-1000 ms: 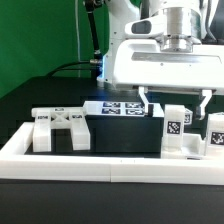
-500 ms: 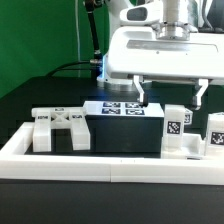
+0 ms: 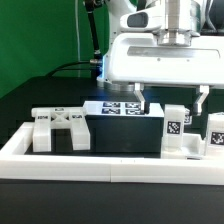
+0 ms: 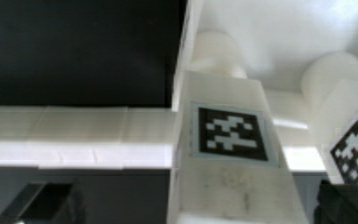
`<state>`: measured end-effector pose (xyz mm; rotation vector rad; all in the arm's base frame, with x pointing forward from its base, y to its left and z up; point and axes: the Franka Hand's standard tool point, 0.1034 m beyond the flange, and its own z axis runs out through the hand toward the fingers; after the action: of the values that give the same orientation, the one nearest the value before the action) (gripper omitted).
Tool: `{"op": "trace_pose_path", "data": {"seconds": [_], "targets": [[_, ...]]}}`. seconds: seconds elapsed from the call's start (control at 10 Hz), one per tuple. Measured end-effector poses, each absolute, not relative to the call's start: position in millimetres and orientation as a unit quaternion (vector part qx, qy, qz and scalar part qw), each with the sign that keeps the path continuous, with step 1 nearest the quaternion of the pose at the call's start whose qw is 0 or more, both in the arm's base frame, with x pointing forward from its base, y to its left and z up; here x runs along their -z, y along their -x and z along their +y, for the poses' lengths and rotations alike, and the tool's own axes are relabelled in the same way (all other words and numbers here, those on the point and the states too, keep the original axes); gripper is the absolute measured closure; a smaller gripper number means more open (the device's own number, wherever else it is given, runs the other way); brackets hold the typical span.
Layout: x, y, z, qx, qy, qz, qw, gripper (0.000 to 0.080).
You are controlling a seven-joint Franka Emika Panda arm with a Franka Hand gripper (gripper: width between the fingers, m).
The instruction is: Assemble chair
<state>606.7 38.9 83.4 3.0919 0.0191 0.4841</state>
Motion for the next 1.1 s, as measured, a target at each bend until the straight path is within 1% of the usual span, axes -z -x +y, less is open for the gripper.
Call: {"op": "trace_pose_path", "data": {"seconds": [0.2, 0.3, 0.5, 1.0, 1.1], "targets": [[-84.8, -608.9, 40.0, -0.102, -0.995, 0.005, -0.001, 0.0150], [-83.7, -605.1, 40.8, -0.064, -0.998, 0.004, -0.005, 0.0150], [-85.0, -606.5, 41.4, -0.029, -1.000, 0.004, -0.010, 0.0150], [-84.7, -608.4, 39.7, -0.032, -0.999, 0.003, -0.009, 0.0163], [-84.6, -608.4, 39.7, -0.032, -0.999, 0.003, -0.009, 0.0333]]}}
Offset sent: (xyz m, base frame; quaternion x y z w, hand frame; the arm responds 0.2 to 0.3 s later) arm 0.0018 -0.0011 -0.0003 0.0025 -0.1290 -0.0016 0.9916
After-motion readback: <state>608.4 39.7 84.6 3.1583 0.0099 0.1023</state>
